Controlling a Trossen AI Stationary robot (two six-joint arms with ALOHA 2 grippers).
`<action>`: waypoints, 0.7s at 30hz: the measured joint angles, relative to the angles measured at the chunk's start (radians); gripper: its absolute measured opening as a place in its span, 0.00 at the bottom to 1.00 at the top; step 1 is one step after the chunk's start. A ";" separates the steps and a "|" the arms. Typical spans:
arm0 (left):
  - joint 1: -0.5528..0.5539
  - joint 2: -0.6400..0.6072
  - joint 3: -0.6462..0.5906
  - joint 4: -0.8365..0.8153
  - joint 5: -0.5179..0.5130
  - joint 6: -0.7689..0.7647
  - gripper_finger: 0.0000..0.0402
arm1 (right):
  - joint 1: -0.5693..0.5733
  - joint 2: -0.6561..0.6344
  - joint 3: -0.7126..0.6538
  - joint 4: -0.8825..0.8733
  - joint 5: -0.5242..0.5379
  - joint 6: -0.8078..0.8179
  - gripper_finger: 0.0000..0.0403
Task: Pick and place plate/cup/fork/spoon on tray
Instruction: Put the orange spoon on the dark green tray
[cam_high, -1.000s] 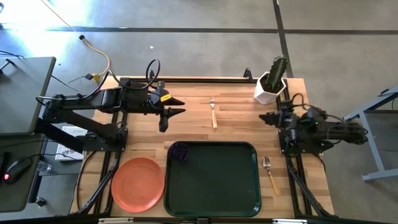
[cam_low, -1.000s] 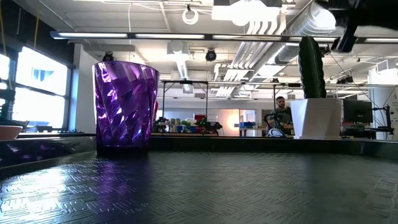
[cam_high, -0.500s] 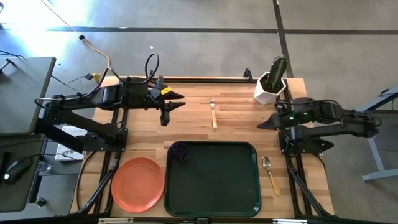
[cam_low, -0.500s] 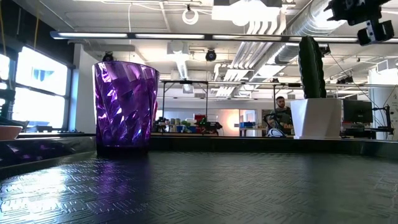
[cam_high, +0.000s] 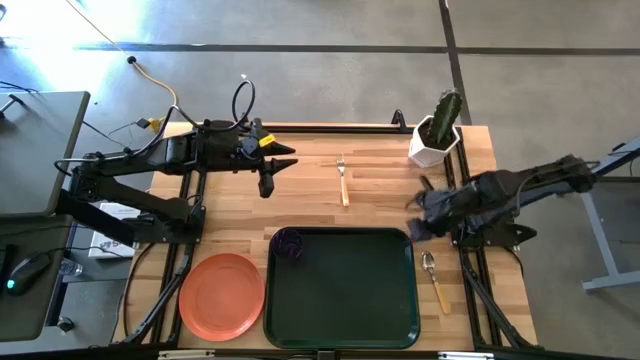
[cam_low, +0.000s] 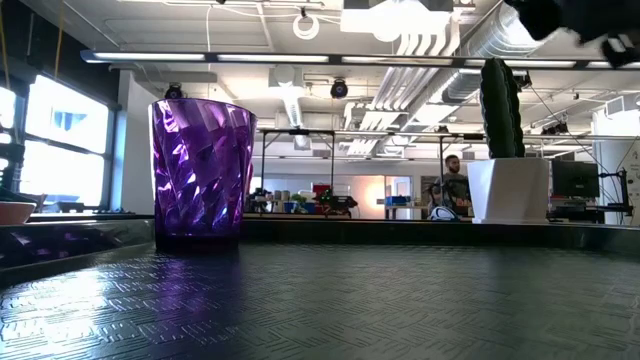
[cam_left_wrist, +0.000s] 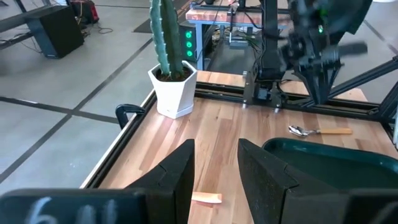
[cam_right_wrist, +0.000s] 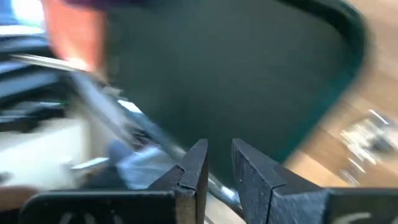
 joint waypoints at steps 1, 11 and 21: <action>0.000 0.000 0.000 0.000 0.000 0.000 0.28 | 0.025 0.016 0.001 -0.037 -0.001 0.029 0.16; 0.000 0.000 0.000 0.000 -0.030 0.000 0.28 | 0.226 0.110 0.001 -0.117 0.000 0.244 0.16; 0.000 0.000 0.000 0.000 -0.030 -0.012 0.28 | 0.378 0.213 0.002 -0.144 -0.040 0.267 0.16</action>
